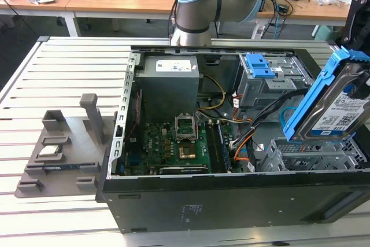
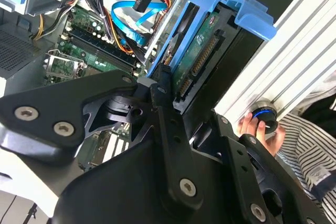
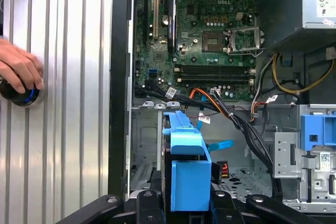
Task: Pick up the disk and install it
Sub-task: 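Pick up the disk, then insert the disk into the insertion slot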
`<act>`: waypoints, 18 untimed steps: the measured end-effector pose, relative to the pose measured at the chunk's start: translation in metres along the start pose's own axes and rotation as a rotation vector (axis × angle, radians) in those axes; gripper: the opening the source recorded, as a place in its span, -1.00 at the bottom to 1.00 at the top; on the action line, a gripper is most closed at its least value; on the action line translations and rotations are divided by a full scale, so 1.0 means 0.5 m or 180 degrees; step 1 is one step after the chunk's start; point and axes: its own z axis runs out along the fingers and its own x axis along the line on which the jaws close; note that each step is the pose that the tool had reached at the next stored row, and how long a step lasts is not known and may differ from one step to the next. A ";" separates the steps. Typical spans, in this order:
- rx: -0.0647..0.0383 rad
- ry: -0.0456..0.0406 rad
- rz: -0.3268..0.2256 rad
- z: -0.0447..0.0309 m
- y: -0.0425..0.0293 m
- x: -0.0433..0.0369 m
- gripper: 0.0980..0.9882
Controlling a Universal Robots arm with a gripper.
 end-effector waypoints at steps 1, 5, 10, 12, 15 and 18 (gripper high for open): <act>0.0000 0.0000 0.0000 0.000 0.000 0.000 -0.41; 0.0000 0.0000 0.0000 0.000 0.000 0.000 -0.41; 0.0000 -0.0001 0.0001 0.003 0.002 0.000 -0.41; 0.0000 0.0000 0.0000 0.011 0.002 0.000 -0.41; 0.0000 0.0000 0.0000 0.025 0.001 0.002 -0.41; 0.0000 0.0000 0.0000 0.037 0.000 0.003 -0.41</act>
